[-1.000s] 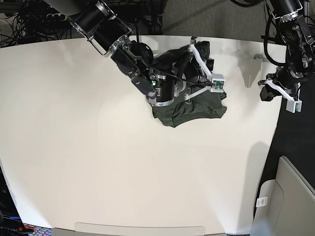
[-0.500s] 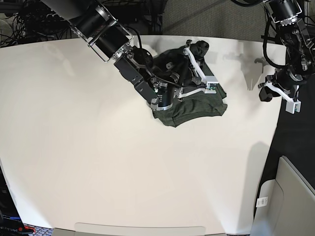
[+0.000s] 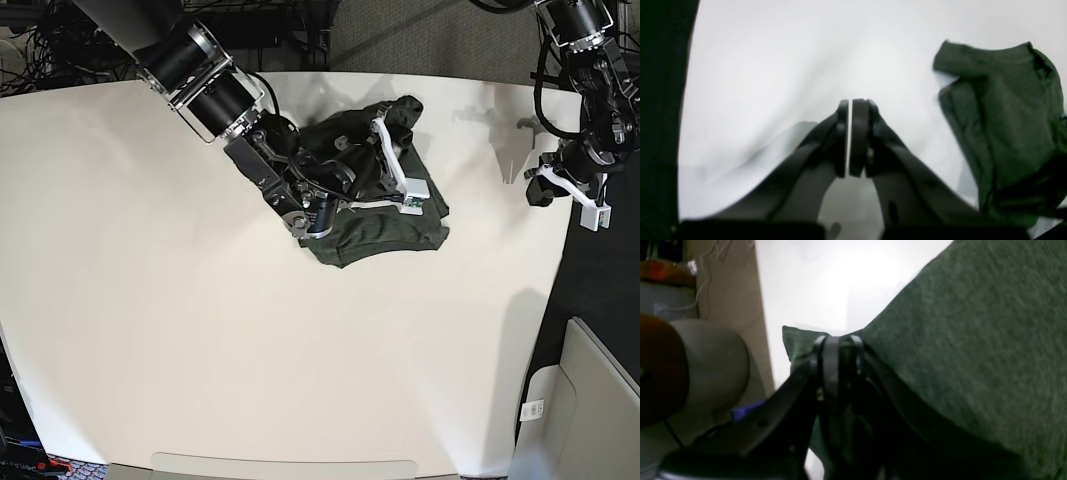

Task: Fold the T-shirt properly
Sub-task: 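Drag the folded shirt with the right gripper across the table and flatten it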

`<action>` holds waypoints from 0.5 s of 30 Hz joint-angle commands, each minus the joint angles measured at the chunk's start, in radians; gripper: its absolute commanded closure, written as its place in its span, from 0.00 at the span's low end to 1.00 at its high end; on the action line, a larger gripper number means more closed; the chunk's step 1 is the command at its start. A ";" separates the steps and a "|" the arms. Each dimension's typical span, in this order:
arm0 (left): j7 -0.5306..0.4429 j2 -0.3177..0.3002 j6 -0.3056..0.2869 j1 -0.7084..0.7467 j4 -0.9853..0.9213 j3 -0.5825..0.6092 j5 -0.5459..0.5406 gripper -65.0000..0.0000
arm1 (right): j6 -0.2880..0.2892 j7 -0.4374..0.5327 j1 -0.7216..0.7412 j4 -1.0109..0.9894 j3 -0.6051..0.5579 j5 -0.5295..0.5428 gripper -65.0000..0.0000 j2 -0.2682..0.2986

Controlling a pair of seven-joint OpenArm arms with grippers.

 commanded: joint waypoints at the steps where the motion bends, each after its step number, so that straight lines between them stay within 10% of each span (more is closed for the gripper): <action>1: -0.012 -0.021 -0.006 -0.013 0.019 -0.009 -0.016 1.00 | -0.022 -0.048 0.020 0.001 0.021 -0.079 0.93 0.023; 15: -0.012 -0.022 -0.006 -0.013 0.021 -0.009 -0.016 1.00 | -0.024 -0.048 0.023 0.002 0.219 -0.079 0.93 0.173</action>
